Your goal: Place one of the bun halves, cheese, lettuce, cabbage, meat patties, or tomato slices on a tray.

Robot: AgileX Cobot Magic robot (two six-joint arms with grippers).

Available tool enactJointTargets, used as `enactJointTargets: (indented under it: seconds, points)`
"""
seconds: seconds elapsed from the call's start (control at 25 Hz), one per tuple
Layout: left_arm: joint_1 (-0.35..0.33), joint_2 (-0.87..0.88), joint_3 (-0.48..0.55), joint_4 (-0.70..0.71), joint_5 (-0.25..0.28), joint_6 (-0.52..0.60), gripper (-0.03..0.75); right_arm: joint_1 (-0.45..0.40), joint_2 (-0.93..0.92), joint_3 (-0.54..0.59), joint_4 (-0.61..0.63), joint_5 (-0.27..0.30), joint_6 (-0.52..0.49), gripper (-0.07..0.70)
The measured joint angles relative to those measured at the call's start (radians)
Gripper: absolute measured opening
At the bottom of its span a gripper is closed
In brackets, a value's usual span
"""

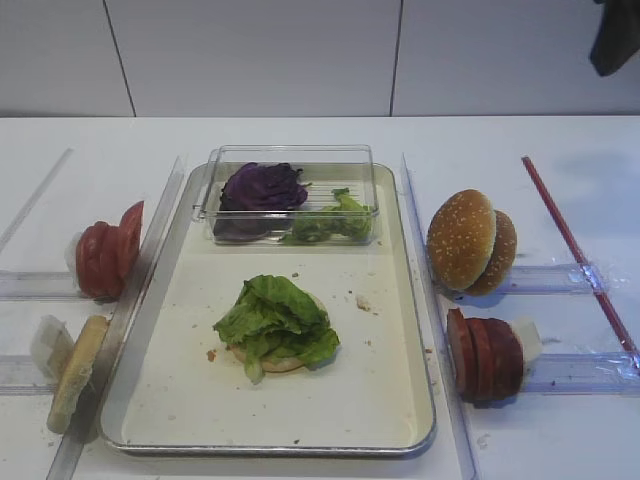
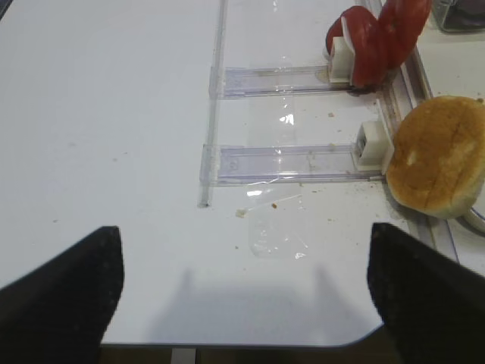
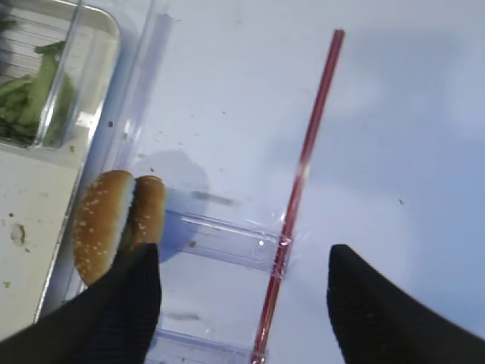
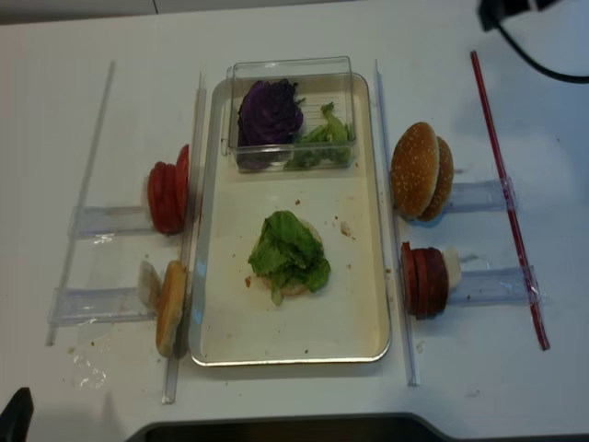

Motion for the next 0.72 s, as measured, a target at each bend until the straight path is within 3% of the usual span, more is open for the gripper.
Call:
enactJointTargets:
  seconds: [0.2,0.72]
  points:
    - [0.0,0.0,0.0,0.0,0.0,0.0,0.599,-0.095,-0.108,0.096,0.015,0.0,0.0,0.491]
    - [0.0,0.0,0.0,0.0,0.0,0.0,0.599,-0.105,-0.482,0.273,0.054,0.011,-0.021,0.491]
